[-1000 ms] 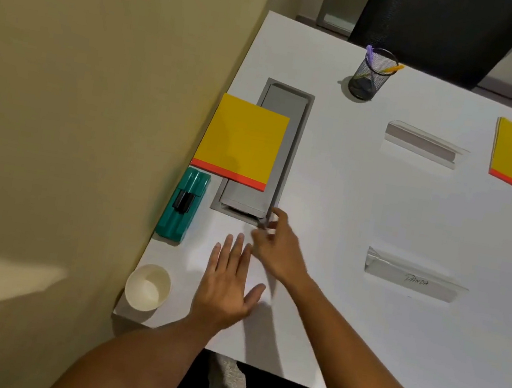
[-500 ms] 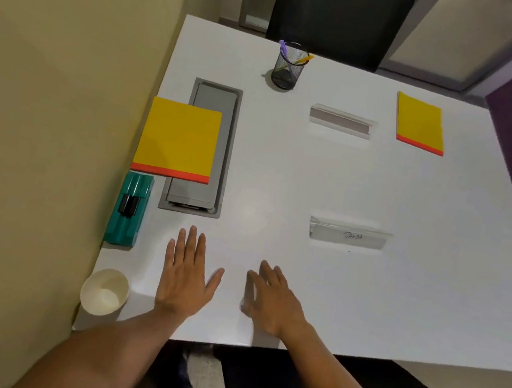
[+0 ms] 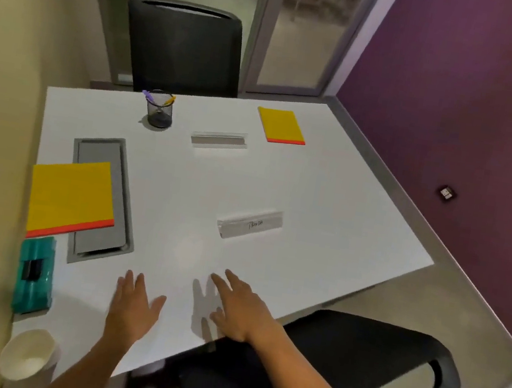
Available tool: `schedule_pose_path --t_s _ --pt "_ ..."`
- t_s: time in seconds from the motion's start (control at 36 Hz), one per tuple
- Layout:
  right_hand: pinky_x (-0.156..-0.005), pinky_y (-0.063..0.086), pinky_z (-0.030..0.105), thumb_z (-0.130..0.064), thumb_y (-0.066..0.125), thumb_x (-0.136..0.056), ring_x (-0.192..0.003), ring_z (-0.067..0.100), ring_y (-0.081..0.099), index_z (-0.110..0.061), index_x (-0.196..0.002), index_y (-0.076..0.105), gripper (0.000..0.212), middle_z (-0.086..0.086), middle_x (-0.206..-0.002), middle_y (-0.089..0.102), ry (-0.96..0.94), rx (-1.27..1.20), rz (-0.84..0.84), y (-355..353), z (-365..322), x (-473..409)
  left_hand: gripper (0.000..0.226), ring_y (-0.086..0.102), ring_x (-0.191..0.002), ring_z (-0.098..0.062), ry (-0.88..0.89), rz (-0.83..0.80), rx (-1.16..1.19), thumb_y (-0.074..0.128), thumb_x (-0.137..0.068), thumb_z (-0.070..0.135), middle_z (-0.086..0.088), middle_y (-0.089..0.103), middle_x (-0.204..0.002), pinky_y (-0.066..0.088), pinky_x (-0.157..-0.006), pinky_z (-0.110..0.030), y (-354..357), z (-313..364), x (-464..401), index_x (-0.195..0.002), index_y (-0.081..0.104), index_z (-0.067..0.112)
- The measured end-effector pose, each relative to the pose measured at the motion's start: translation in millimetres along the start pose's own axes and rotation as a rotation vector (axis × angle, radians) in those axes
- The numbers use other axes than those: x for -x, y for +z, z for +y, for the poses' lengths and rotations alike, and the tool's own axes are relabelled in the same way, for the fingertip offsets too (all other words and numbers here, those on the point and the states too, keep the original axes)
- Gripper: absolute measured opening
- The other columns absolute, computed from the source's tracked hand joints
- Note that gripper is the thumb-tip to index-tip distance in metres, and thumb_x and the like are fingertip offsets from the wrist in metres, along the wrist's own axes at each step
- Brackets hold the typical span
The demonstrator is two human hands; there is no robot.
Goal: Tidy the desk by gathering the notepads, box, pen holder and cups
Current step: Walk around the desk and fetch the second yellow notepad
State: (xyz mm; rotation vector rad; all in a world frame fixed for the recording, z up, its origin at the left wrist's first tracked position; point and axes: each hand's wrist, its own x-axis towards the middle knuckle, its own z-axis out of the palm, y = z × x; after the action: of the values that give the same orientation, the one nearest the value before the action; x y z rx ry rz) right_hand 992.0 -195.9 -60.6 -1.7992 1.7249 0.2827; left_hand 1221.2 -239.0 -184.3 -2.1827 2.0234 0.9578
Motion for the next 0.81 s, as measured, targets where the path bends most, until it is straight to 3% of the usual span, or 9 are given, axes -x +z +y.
schedule_pose_path --t_s 0.08,0.22,0.33,0.5,0.69,0.81 --pt "-0.123 0.025 0.048 -0.040 0.053 -0.103 -0.155 0.031 0.015 -0.028 -0.163 0.004 0.079 0.005 -0.172 0.001 0.009 -0.024 0.069 -14.8 8.0 28.5 0.084 -0.003 -0.155 -0.027 0.064 -0.001 0.112 0.044 -0.099 0.052 -0.011 0.002 -0.167 0.005 -0.126 -0.038 -3.1 30.1 21.1 -0.157 0.005 0.005" --pt "-0.125 0.021 0.039 -0.042 0.051 -0.103 -0.156 0.023 0.015 -0.032 -0.162 0.013 0.071 -0.002 -0.171 0.008 -0.057 -0.193 0.256 -21.6 26.8 86.6 0.084 0.005 -0.155 -0.022 0.146 -0.012 0.249 0.045 -0.098 0.055 -0.004 0.006 -0.168 0.010 -0.125 -0.038 -13.5 85.8 70.1 -0.158 0.005 0.013" --pt "-0.124 0.018 0.030 -0.048 0.047 -0.103 -0.154 0.011 0.016 -0.040 -0.160 0.017 0.064 -0.012 -0.169 0.013 -0.113 -0.268 0.455 -26.8 48.6 132.9 0.083 0.012 -0.154 -0.018 0.294 -0.026 0.254 0.048 -0.096 0.055 0.002 0.005 -0.168 0.018 -0.124 -0.039 -27.1 123.4 111.0 -0.159 0.007 0.021" --pt "-0.123 0.021 0.028 -0.049 0.045 -0.104 -0.152 0.001 0.014 -0.045 -0.158 0.016 0.062 -0.020 -0.166 0.014 -0.132 -0.353 0.677 -30.1 94.1 195.5 0.089 0.013 -0.153 -0.012 0.470 0.039 0.284 0.043 -0.084 0.068 0.011 0.008 -0.166 0.022 -0.121 -0.035 -44.2 180.5 172.6 -0.158 0.011 0.029" --pt "-0.123 0.020 0.024 -0.046 0.050 -0.103 -0.150 -0.006 0.016 -0.041 -0.159 0.021 0.063 -0.021 -0.164 0.021 -0.143 -0.489 0.787 -28.7 147.8 257.1 0.087 0.020 -0.141 0.007 0.611 0.104 0.414 0.048 -0.081 0.072 0.025 0.017 -0.158 0.021 -0.112 -0.022 -36.8 253.8 231.3 -0.155 0.016 0.040" --pt "-0.120 0.020 0.018 -0.047 0.051 -0.102 -0.147 -0.012 0.017 -0.043 -0.158 0.022 0.063 -0.027 -0.162 0.021 -0.120 -0.538 0.853 -24.4 180.9 288.7 0.078 0.023 -0.138 0.008 0.697 0.093 0.454 0.051 -0.084 0.071 0.032 0.020 -0.153 0.023 -0.112 -0.024 -20.7 298.8 257.4 -0.152 0.020 0.047"
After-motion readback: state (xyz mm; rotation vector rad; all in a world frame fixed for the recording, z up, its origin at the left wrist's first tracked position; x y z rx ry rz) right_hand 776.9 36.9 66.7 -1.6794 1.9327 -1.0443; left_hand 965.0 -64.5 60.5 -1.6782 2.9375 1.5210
